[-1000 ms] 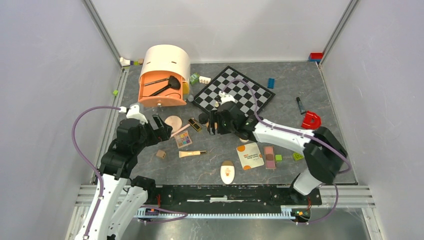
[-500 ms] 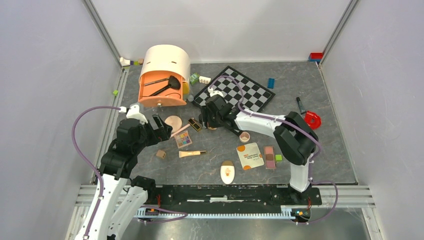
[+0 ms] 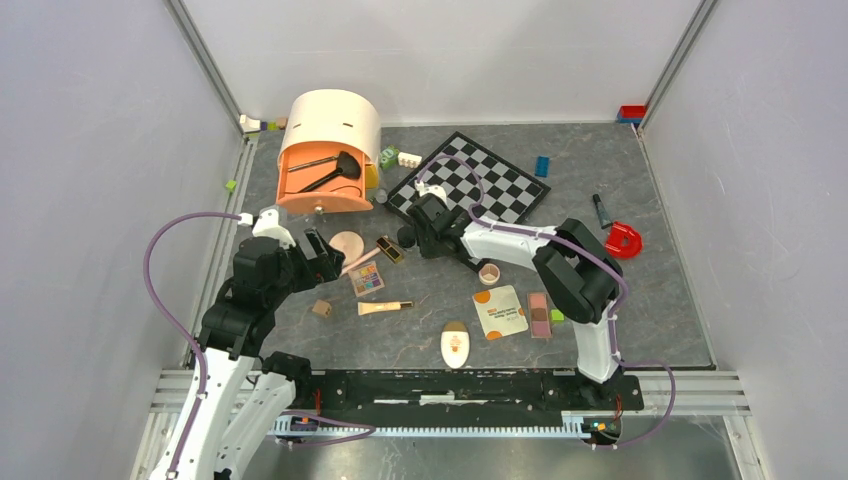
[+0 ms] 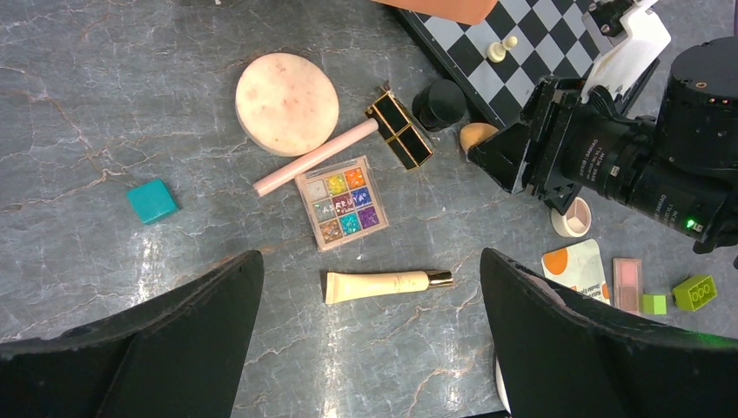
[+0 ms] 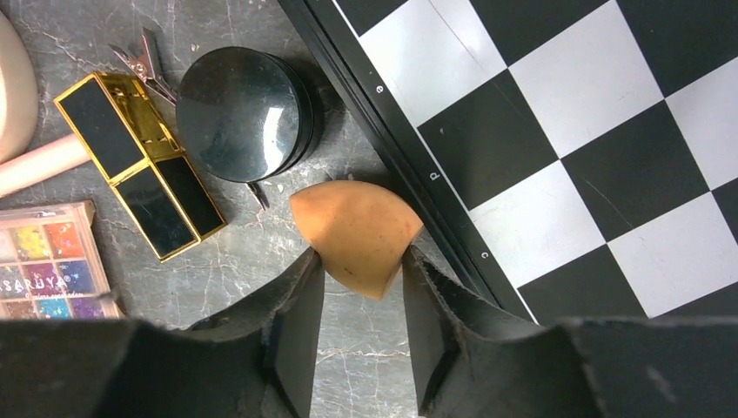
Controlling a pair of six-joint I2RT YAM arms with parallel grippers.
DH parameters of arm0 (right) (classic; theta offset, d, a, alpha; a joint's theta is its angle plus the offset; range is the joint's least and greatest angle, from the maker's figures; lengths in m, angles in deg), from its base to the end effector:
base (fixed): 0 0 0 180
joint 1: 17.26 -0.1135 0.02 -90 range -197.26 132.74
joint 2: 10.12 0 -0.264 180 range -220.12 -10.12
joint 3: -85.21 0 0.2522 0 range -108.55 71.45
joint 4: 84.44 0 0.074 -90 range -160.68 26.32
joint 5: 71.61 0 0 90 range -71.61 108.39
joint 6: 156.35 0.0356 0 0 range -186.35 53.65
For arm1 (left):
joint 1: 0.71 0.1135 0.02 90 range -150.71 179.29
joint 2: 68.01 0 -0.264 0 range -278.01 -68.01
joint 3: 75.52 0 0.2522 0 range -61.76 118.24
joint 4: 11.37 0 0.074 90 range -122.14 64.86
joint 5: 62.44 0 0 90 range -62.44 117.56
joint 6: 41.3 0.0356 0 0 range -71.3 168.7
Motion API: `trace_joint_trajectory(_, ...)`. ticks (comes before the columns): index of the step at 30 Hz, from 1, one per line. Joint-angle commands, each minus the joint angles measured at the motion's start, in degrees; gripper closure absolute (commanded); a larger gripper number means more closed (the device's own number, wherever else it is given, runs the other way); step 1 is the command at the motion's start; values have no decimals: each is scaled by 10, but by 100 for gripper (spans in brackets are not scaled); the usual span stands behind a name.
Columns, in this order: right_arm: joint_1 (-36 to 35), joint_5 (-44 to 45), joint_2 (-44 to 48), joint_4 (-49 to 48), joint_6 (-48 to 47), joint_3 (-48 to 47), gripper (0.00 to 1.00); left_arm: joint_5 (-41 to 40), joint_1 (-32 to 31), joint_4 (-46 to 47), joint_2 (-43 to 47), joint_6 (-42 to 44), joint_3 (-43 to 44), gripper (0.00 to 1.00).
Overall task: Organize the makeup
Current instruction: Pick up the makeup tool from the center of the board.
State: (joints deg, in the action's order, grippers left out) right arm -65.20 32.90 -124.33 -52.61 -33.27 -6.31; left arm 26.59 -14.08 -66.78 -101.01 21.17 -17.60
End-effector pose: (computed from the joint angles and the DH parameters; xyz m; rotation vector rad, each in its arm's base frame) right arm 0.2906 0.3087 0.1687 -0.2222 2.4903 0.2773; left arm 0.1186 -0.0276 0.3079 -0.2727 2.1122 -0.4085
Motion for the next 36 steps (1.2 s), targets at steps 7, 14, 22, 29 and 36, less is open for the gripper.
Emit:
trace_joint_trajectory(7, 0, 19, 71, -76, -18, 73, 70, 0, -1, 26, 0, 22, -3, 0)
trace_joint_trajectory(14, 0, -50, 148, -122, -24, 130, 71, 38, -1, 50, -16, 23, 0, 0)
trace_joint_trajectory(22, -1, -240, 257, -268, 22, 236, 70, 173, -1, 161, -12, -76, 1, 0)
trace_joint_trajectory(29, -27, -340, 265, -332, 52, 222, 69, 217, -2, 192, -32, -106, -17, 0)
trace_joint_trajectory(36, -49, -367, 253, -381, 49, 202, 68, 239, -5, 192, -31, -120, -41, 9)
